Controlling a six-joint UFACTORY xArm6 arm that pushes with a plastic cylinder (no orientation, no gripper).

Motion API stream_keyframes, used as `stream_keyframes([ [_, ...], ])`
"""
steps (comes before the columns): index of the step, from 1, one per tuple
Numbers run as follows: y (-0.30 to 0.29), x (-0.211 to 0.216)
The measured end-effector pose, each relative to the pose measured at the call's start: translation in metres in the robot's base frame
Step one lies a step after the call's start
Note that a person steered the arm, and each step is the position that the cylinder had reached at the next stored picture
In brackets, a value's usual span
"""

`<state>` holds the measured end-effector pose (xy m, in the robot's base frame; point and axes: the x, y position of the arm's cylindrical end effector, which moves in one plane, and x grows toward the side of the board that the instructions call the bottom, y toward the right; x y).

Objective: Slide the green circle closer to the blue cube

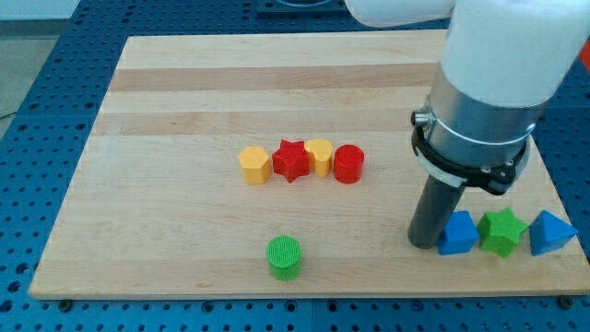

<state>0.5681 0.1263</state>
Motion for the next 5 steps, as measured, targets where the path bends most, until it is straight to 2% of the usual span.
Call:
stream_keyframes([
  [1, -0.012, 0.014],
  [2, -0.071, 0.020],
  [5, -0.332, -0.044],
])
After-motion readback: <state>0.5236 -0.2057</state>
